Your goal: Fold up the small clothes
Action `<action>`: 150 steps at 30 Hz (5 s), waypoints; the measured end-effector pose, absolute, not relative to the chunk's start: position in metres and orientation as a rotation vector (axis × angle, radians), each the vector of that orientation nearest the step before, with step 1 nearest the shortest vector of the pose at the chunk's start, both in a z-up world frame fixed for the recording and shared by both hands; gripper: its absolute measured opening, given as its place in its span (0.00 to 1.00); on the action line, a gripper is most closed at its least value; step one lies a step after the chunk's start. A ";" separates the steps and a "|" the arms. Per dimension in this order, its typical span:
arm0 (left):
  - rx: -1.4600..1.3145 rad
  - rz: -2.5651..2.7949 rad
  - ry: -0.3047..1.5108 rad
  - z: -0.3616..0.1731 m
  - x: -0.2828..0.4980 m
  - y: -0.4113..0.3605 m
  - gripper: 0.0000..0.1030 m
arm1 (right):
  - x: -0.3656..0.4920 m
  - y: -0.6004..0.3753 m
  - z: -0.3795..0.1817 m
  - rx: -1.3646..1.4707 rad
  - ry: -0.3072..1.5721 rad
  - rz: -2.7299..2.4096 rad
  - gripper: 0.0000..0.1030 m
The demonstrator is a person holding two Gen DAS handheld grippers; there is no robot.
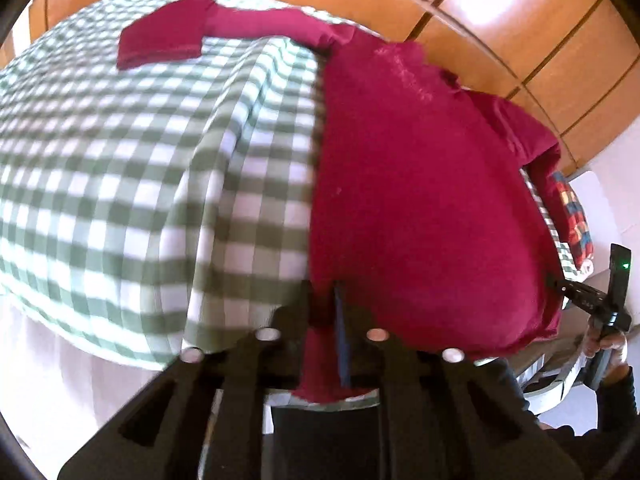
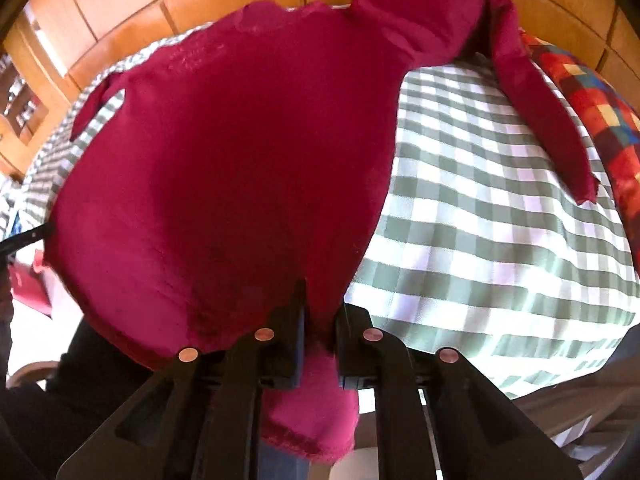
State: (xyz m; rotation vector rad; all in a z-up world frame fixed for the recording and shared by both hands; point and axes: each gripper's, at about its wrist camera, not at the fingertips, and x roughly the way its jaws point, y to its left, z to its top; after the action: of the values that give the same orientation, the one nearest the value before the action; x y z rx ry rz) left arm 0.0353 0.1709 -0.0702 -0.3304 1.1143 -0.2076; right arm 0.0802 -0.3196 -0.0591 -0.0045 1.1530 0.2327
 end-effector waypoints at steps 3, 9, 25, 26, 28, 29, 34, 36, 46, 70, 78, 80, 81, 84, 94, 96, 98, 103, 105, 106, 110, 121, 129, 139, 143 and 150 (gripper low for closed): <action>-0.366 -0.187 1.058 -0.057 0.030 0.184 0.36 | 0.084 -0.324 -0.042 -0.001 1.092 0.184 0.72; -0.464 0.083 0.957 -0.037 0.041 0.257 0.37 | 0.118 -0.281 -0.015 0.064 0.968 0.254 0.72; 0.179 0.321 0.899 -0.036 0.189 0.241 0.63 | 0.149 -0.167 -0.074 -0.007 0.997 0.403 0.78; 0.200 0.316 0.914 -0.042 0.200 0.239 0.64 | 0.149 -0.167 -0.075 -0.002 0.992 0.404 0.79; 0.222 0.313 0.966 -0.057 0.221 0.242 0.63 | 0.150 -0.165 -0.075 -0.003 0.988 0.402 0.81; 0.216 0.317 0.990 -0.063 0.229 0.246 0.52 | 0.150 -0.162 -0.076 -0.006 0.986 0.401 0.82; 0.026 0.281 0.997 -0.052 0.235 0.280 0.05 | 0.151 -0.155 -0.079 -0.027 0.980 0.397 0.83; -0.136 0.242 0.908 -0.016 0.216 0.304 0.05 | 0.151 -0.156 -0.079 -0.021 0.980 0.401 0.84; -0.656 0.259 0.687 0.079 0.176 0.441 0.05 | 0.152 -0.153 -0.079 -0.029 0.985 0.389 0.84; -0.395 0.660 1.030 -0.066 0.232 0.451 0.42 | 0.153 -0.145 -0.082 -0.066 0.974 0.364 0.91; -0.319 0.763 1.001 -0.058 0.240 0.418 0.51 | 0.152 -0.151 -0.077 -0.056 0.994 0.380 0.89; -0.306 0.693 0.932 -0.038 0.234 0.392 0.55 | 0.151 -0.158 -0.069 -0.047 1.008 0.384 0.79; -0.293 0.650 0.903 -0.028 0.231 0.374 0.57 | 0.150 -0.165 -0.064 -0.035 1.005 0.378 0.76; -0.276 0.469 0.830 -0.008 0.222 0.309 0.66 | 0.143 -0.208 -0.045 -0.004 0.947 0.271 0.73; -0.147 -0.062 0.858 -0.019 0.179 0.084 0.68 | 0.100 -0.467 -0.031 0.504 0.828 -0.324 0.54; -0.111 -0.124 0.909 -0.031 0.171 0.043 0.68 | 0.091 -0.504 -0.039 0.632 0.803 -0.394 0.50; -0.076 -0.163 0.957 -0.040 0.160 0.007 0.68 | 0.087 -0.521 -0.041 0.649 0.777 -0.432 0.50; 0.076 -0.167 0.963 -0.051 0.143 -0.037 0.76 | 0.102 -0.502 -0.043 0.439 0.799 -0.298 0.55; 0.069 -0.162 0.974 -0.055 0.144 -0.032 0.79 | 0.118 -0.488 -0.049 0.321 0.832 -0.294 0.57; 0.045 -0.161 0.983 -0.056 0.144 -0.028 0.80 | 0.128 -0.485 -0.055 0.263 0.851 -0.323 0.55; 0.008 -0.170 0.987 -0.059 0.142 -0.023 0.81 | 0.143 -0.504 -0.057 0.264 0.863 -0.389 0.11; 0.008 -0.165 0.975 -0.068 0.150 -0.024 0.86 | 0.116 -0.574 0.080 0.481 0.576 -0.299 0.11; 0.008 -0.164 0.981 -0.069 0.153 -0.024 0.89 | 0.189 -0.651 0.060 0.490 0.716 -0.511 0.22; 0.009 -0.149 0.964 -0.071 0.153 -0.026 0.92 | 0.160 -0.665 0.026 0.650 0.637 -0.468 0.60; 0.013 -0.148 0.961 -0.071 0.153 -0.027 0.93 | 0.165 -0.649 -0.015 0.636 0.744 -0.429 0.52; 0.018 -0.143 0.956 -0.071 0.153 -0.028 0.93 | 0.214 -0.655 -0.021 0.633 0.787 -0.451 0.05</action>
State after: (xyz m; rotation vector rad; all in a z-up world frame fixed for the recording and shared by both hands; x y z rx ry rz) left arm 0.1530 -0.0277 -0.0714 0.0182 0.9563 -0.1431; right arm 0.2144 -0.6547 -0.0211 0.6330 0.7872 -0.4506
